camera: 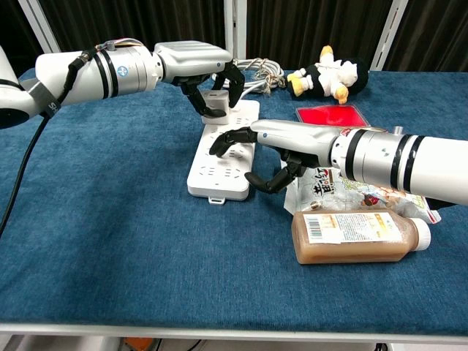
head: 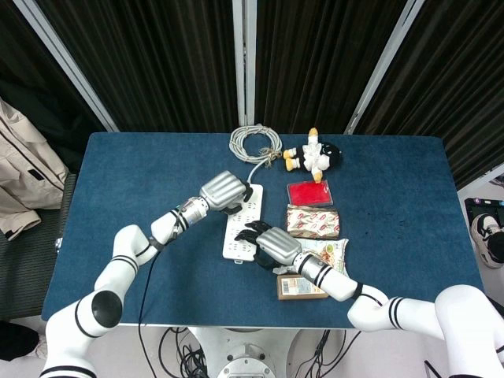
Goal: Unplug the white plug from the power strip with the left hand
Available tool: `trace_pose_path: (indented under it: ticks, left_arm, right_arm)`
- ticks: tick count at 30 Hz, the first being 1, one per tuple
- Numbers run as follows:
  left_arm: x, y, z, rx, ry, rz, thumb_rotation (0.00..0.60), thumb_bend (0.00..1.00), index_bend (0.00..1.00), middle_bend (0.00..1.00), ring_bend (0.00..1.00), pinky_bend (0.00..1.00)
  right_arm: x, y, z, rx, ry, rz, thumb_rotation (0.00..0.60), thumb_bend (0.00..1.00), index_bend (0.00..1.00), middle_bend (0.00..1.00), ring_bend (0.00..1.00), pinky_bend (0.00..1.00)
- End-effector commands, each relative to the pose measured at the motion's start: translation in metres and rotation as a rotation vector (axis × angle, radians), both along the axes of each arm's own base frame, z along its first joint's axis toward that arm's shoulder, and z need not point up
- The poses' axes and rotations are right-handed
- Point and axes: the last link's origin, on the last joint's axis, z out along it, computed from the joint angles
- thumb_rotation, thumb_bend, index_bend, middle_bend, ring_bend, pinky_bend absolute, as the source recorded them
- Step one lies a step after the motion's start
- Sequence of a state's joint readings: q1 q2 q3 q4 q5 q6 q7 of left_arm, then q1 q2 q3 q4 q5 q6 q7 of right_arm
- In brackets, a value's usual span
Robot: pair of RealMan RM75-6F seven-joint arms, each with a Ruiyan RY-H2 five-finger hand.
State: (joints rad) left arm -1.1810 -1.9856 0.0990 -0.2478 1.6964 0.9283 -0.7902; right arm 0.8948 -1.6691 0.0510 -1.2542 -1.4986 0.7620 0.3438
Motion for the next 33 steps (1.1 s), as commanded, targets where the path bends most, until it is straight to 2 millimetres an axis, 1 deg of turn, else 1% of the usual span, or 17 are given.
trace_pose_path:
  ticks: [1,11,19,26,33]
  left_arm:
    - [-0.0006,0.0006,0.0015,0.004,-0.006,0.002,0.6,0.44,0.65,0.72,0.69,0.86]
    - [-0.002,0.002,0.0063,0.028,-0.001,-0.014,0.6,0.44,0.65,0.72,0.69,0.86]
    - [-0.004,-0.0001,0.0052,0.023,0.011,-0.025,0.6,0.44,0.66,0.73,0.69,0.86]
    - [-0.0033,-0.0006,0.0058,0.028,0.002,-0.03,0.6,0.47,0.68,0.75,0.73,0.91]
    - [-0.0047,-0.003,0.0075,0.025,0.005,-0.052,0.6,0.48,0.68,0.76,0.74,0.91]
  right_arm:
    - [-0.0005,-0.0001,0.0002,0.0,0.001,-0.002,0.6,0.53,0.18,0.22,0.0,0.03]
    - [-0.0012,-0.0016,0.0005,0.0,0.009,-0.008,0.6,0.53,0.18,0.22,0.0,0.03]
    - [-0.0021,-0.0017,0.0007,-0.003,0.011,-0.016,0.6,0.53,0.18,0.22,0.0,0.03]
    - [-0.0022,-0.0019,0.001,-0.005,0.01,-0.018,0.6,0.53,0.18,0.22,0.0,0.03]
    - [-0.0028,-0.0026,0.0019,-0.007,0.008,-0.023,0.6,0.53,0.18,0.22,0.0,0.03]
